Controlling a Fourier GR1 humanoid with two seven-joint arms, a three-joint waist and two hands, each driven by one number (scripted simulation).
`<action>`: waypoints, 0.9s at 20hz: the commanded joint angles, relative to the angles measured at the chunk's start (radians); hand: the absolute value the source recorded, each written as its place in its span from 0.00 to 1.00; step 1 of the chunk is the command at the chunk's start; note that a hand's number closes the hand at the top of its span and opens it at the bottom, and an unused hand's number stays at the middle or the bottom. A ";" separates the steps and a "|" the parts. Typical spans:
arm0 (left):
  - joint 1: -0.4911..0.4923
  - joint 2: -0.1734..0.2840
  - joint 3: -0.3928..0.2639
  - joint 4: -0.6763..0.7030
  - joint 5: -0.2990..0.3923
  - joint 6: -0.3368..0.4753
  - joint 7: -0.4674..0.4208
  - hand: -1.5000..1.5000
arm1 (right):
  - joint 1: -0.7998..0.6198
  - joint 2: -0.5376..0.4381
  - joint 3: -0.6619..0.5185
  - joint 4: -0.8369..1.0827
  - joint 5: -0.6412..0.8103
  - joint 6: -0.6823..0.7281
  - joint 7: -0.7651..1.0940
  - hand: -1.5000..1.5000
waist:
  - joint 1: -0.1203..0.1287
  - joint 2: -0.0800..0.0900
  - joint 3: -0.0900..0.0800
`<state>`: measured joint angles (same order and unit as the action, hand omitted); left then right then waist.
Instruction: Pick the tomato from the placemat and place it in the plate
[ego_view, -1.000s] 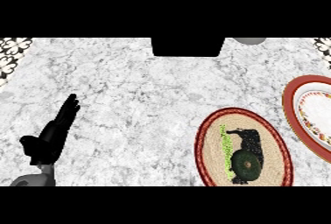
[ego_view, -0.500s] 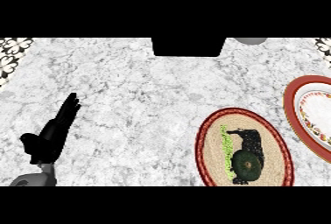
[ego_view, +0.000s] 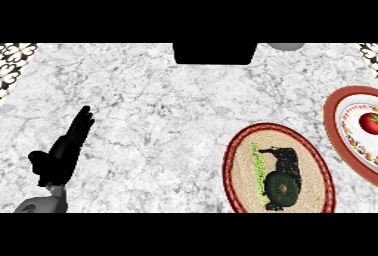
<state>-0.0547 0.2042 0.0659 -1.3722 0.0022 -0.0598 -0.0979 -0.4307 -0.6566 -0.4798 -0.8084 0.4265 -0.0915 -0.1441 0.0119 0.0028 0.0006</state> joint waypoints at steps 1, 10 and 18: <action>-0.016 -0.003 0.014 0.082 -0.006 -0.011 -0.062 0.50 | -0.066 0.036 -0.044 0.112 -0.050 -0.052 -0.058 0.00 | -0.001 0.002 0.000; -0.002 0.000 0.021 0.033 0.003 -0.010 -0.035 0.50 | 0.008 -0.022 -0.324 0.162 -0.371 0.118 -0.206 0.00 | -0.018 -0.001 0.002; 0.041 -0.006 0.018 0.001 -0.011 -0.005 -0.044 0.50 | 0.224 -0.198 -0.428 0.348 -0.465 0.403 -0.418 0.00 | -0.013 -0.001 0.002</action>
<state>-0.0424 0.2047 0.0819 -1.3702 -0.0029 -0.0683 -0.1125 -0.3082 -0.8098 -0.8678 -0.5375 -0.0017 0.2031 -0.4469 -0.0013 0.0019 0.0021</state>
